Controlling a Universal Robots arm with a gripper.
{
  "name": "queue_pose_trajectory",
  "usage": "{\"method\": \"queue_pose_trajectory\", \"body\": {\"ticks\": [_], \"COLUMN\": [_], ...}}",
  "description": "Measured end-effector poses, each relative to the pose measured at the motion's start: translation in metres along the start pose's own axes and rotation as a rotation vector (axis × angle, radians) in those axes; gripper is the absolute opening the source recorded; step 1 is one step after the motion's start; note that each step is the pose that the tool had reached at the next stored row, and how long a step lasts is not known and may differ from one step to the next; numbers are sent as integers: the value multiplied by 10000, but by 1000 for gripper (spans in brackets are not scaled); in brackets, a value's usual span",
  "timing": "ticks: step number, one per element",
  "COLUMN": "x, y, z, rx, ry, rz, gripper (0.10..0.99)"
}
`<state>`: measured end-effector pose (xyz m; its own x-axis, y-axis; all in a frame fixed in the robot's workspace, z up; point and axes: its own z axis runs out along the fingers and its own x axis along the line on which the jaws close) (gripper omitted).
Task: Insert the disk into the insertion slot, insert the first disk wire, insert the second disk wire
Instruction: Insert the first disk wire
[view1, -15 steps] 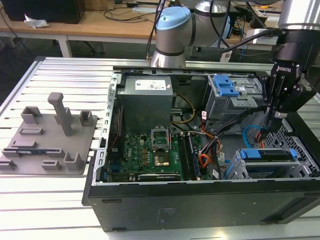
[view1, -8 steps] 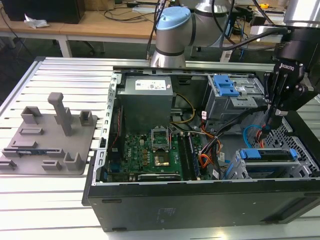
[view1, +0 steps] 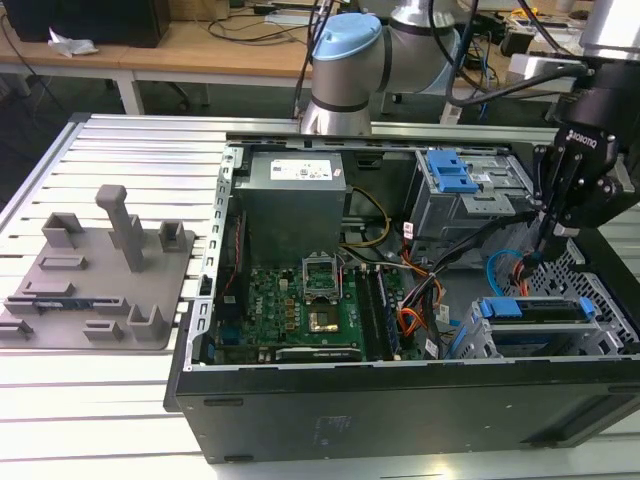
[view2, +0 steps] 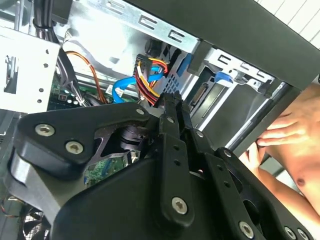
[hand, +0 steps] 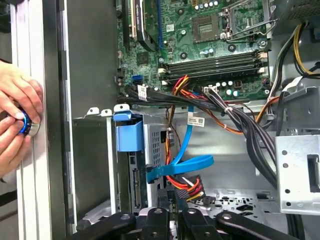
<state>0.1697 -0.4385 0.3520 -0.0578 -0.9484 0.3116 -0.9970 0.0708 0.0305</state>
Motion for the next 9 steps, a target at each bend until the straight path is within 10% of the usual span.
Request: {"method": "queue_pose_trajectory", "body": {"ticks": [4,9], "x": [82,275], "y": [-7,-85], "z": [13,54], "rx": [-21,-82], "ry": [-365,-1273], "rz": [-19,-67], "gripper": [165,165]}}
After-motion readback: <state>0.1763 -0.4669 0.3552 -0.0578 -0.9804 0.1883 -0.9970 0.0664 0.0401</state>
